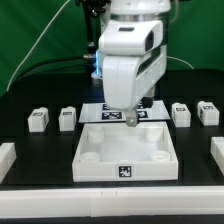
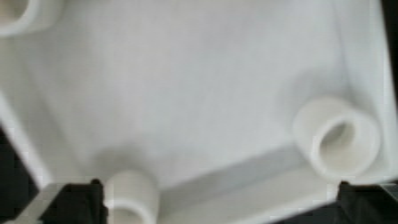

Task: Assemble one leg

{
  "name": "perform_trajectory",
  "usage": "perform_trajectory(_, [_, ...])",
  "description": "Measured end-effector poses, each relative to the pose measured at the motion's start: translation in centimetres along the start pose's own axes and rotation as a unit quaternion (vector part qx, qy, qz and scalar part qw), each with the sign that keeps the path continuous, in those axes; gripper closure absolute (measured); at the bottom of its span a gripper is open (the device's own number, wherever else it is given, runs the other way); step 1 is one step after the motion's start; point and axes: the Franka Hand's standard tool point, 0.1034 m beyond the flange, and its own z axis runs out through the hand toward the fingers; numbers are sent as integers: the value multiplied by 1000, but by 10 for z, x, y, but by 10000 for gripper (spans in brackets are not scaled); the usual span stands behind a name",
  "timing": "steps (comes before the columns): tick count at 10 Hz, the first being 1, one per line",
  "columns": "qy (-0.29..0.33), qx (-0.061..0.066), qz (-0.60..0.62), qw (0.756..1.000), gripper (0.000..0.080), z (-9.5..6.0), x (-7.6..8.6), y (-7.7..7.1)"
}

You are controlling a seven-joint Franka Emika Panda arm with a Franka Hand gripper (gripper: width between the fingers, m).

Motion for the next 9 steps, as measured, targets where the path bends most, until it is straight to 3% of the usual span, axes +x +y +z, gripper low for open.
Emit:
perform_trajectory(5, [0, -1, -9, 1000, 150, 1, -2, 0])
perform_trajectory(6, [2, -8, -83, 997, 150, 6, -11, -6])
perform_trajectory(7, [-2, 0, -107, 994, 150, 13, -18, -16])
perform_trajectory(9, [-2, 0, -196, 981, 150, 26, -31, -36])
